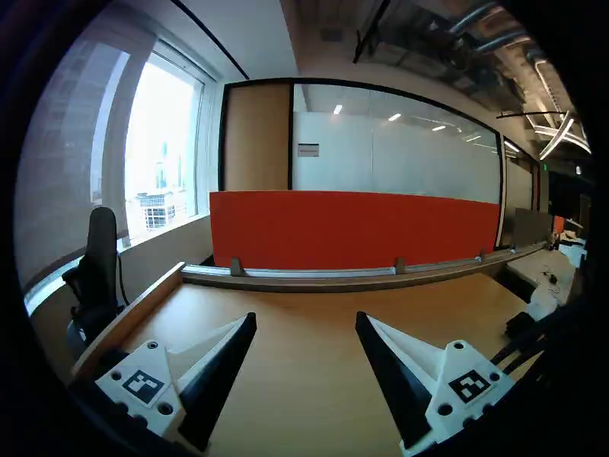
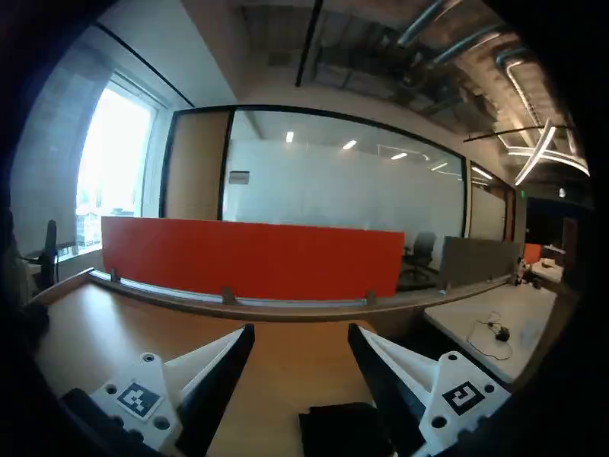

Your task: Fold towel

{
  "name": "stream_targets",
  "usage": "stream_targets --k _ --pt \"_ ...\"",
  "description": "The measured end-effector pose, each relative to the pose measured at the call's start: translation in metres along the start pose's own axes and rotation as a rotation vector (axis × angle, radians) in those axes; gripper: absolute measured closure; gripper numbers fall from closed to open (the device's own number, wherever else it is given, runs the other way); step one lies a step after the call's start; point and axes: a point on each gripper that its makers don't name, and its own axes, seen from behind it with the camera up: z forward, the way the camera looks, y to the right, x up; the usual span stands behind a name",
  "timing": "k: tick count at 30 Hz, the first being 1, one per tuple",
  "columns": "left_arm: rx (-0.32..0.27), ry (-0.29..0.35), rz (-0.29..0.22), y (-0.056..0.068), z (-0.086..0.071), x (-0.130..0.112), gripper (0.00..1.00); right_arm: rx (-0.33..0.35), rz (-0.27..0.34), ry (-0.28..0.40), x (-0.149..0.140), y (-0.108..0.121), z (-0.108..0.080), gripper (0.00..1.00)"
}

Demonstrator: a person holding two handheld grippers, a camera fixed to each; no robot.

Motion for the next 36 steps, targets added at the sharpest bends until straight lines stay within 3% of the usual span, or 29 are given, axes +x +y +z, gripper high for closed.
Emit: stream_targets --k 8,23,29,36 --pt "-0.001 0.041 -0.005 -0.007 0.002 0.013 0.03 0.038 -0.009 0.000 0.007 -0.041 0.005 0.05" --pt "-0.018 0.072 -0.003 -0.010 0.002 0.020 0.03 0.119 0.040 0.034 0.033 -0.121 0.012 0.05" --pt "-0.019 0.084 0.009 -0.013 0.000 0.021 0.03 0.126 0.031 0.028 0.034 -0.129 0.013 0.05" --pt "-0.016 0.116 0.066 -0.013 -0.003 0.028 0.03 0.129 0.027 0.026 0.040 -0.134 0.012 0.05"
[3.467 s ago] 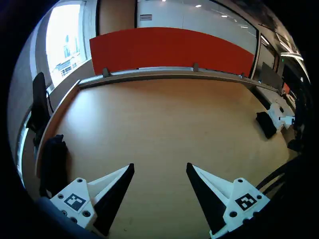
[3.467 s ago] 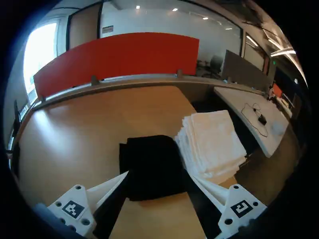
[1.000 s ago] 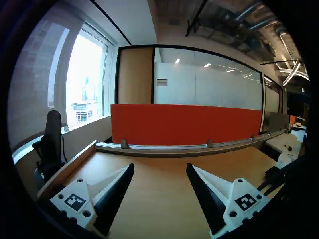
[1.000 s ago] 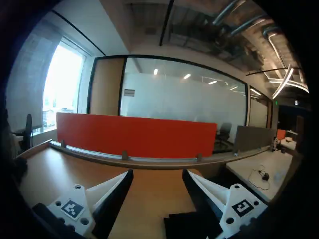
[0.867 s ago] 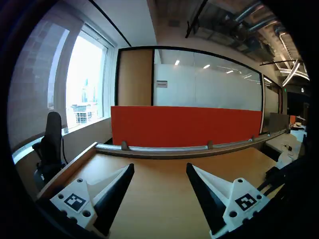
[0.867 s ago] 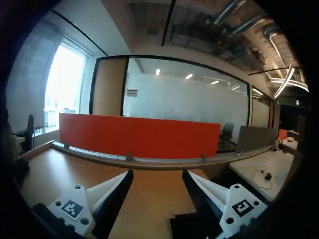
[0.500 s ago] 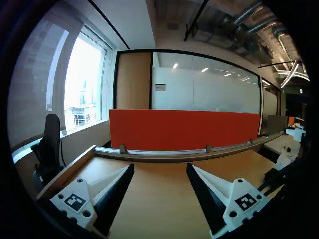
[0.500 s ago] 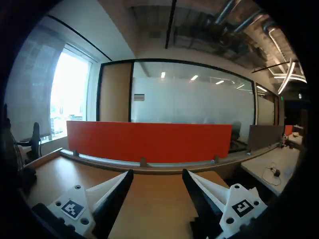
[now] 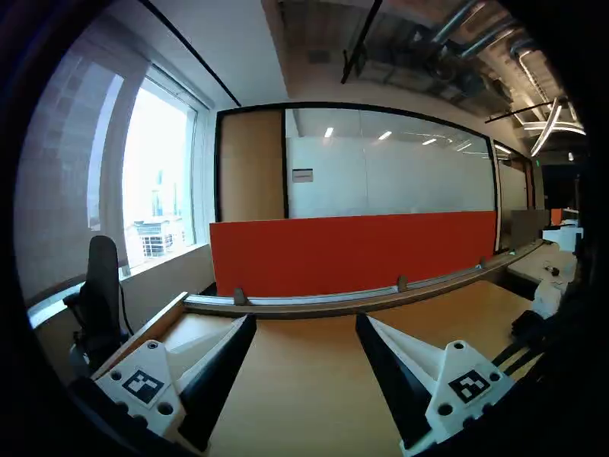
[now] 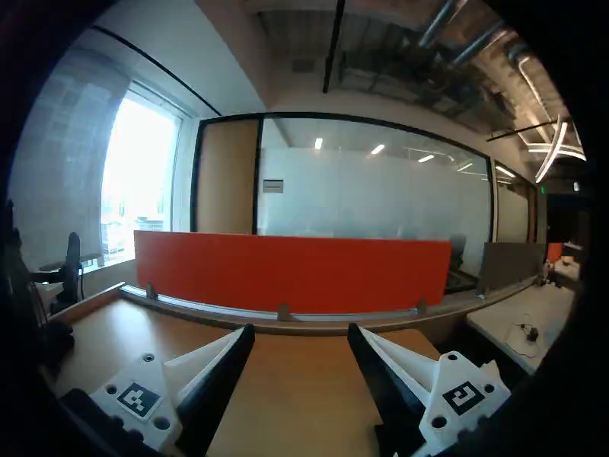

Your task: Fold towel

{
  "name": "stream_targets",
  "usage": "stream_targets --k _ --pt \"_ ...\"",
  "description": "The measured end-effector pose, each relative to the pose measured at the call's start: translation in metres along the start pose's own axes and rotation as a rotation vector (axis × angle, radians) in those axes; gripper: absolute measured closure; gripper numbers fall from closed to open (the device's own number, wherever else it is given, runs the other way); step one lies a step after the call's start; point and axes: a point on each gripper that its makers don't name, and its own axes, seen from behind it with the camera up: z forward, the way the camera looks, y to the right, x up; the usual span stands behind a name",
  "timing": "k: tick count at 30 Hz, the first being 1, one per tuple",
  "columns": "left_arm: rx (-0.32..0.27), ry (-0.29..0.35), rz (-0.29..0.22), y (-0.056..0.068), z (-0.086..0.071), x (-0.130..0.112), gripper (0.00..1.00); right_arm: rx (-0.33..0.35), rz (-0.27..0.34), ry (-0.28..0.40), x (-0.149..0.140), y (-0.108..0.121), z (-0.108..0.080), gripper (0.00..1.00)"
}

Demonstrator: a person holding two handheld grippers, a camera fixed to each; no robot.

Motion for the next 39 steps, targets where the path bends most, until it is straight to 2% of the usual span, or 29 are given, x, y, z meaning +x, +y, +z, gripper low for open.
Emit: stream_targets --k 8,17,29,39 --pt "-0.007 0.028 0.023 0.008 -0.005 -0.003 0.03 0.011 0.006 -0.003 0.007 -0.011 -0.005 0.05" --pt "0.011 0.068 0.022 -0.001 -0.012 -0.014 0.03 0.004 0.010 -0.010 0.008 -0.017 -0.013 0.01" --pt "0.017 0.078 -0.019 -0.003 -0.011 -0.060 0.03 0.006 0.010 0.000 -0.003 -0.028 -0.016 0.01" --pt "0.024 0.085 -0.005 -0.007 -0.004 -0.097 0.03 0.006 -0.005 -0.002 -0.029 -0.036 -0.008 0.01"
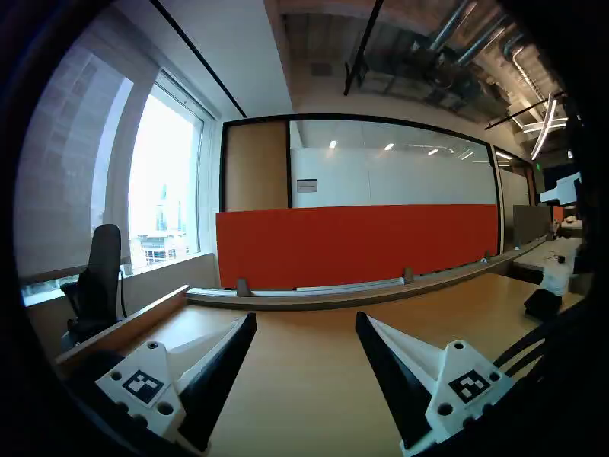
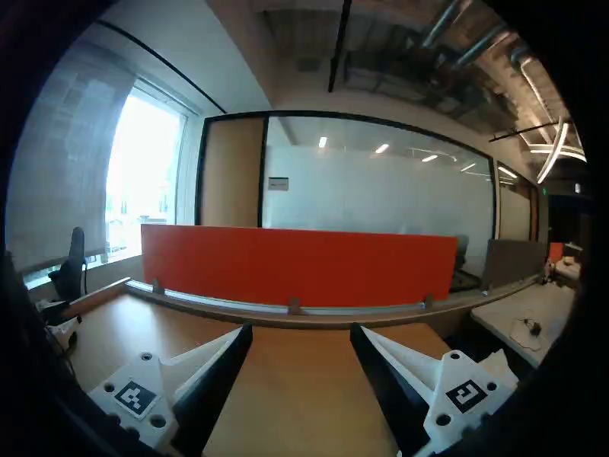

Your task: Fold towel

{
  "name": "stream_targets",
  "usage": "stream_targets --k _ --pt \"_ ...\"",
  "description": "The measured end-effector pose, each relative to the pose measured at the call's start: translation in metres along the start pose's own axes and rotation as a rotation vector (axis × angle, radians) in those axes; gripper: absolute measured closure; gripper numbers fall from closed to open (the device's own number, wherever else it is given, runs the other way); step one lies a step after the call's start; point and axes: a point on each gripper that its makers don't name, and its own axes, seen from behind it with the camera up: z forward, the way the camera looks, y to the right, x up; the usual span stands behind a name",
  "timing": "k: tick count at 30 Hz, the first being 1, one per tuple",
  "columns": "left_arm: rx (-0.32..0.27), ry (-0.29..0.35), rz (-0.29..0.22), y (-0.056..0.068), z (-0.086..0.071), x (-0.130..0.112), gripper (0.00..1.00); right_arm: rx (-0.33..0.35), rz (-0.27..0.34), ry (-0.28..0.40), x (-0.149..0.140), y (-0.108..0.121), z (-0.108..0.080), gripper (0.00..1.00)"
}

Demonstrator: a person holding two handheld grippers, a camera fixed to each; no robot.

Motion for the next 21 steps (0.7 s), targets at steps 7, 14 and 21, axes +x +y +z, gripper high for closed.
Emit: stream_targets --k 7,14,21 --pt "0.007 0.003 0.012 -0.004 0.000 -0.028 0.03 -0.010 0.003 0.002 -0.017 -0.002 0.003 0.01" --pt "0.022 0.008 0.006 -0.007 0.001 -0.050 0.03 -0.016 -0.004 -0.005 -0.037 -0.002 0.008 0.01" --pt "0.023 0.021 -0.012 -0.005 0.002 -0.065 0.03 -0.022 0.006 0.003 -0.050 0.001 0.009 0.01"
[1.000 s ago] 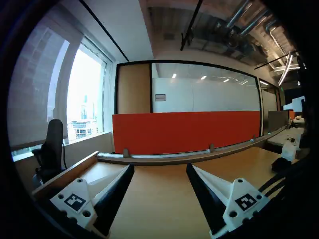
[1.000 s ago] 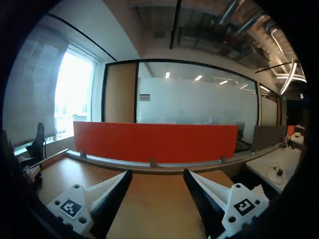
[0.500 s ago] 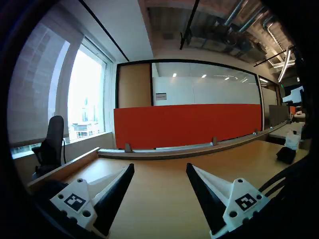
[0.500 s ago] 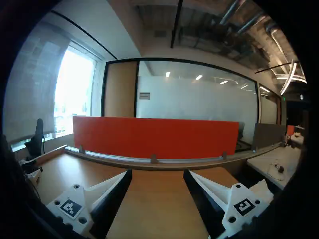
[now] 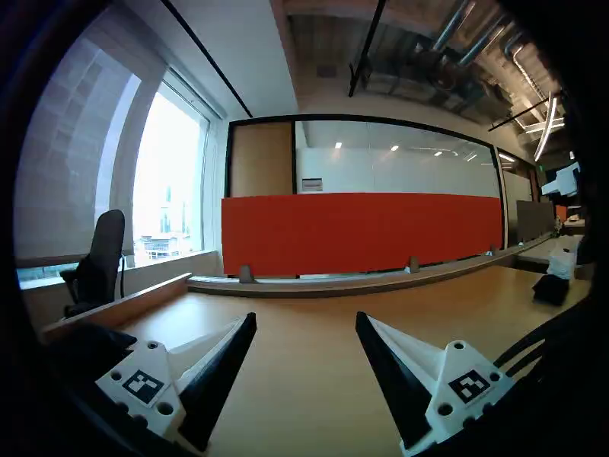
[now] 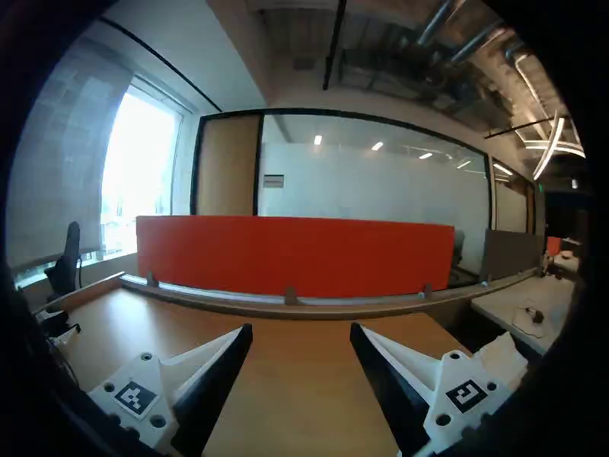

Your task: Fold towel

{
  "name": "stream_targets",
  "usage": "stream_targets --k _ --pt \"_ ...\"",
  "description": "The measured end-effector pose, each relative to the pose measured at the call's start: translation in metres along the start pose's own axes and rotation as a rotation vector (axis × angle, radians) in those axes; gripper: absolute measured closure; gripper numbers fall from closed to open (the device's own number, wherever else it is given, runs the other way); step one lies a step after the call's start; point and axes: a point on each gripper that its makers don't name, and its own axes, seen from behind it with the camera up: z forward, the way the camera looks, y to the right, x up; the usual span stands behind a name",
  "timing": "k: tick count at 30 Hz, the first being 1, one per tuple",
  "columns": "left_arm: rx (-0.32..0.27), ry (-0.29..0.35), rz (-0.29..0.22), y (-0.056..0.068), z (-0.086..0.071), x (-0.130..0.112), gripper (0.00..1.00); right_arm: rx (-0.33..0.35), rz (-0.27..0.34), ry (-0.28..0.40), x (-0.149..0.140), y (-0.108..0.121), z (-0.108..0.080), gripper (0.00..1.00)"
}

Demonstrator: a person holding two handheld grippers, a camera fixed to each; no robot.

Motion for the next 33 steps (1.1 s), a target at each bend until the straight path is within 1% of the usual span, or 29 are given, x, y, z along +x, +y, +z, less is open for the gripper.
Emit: stream_targets --k 5,11,17,21,33 --pt "0.007 -0.001 -0.002 -0.002 -0.002 -0.011 0.03 -0.004 -0.006 -0.004 -0.011 0.002 -0.001 0.01" --pt "0.008 -0.002 -0.026 -0.004 -0.005 -0.023 0.03 0.000 -0.011 -0.004 -0.017 -0.001 -0.002 0.01" --pt "0.004 -0.006 -0.022 -0.004 -0.005 -0.030 0.03 0.002 -0.013 -0.007 -0.024 -0.003 -0.002 0.01" --pt "0.014 -0.023 -0.021 -0.006 -0.005 -0.037 0.03 0.005 -0.018 -0.015 -0.028 -0.004 -0.003 0.01" --pt "0.009 -0.032 -0.021 -0.004 -0.002 -0.039 0.03 0.000 -0.027 -0.013 -0.026 -0.002 -0.005 0.01"
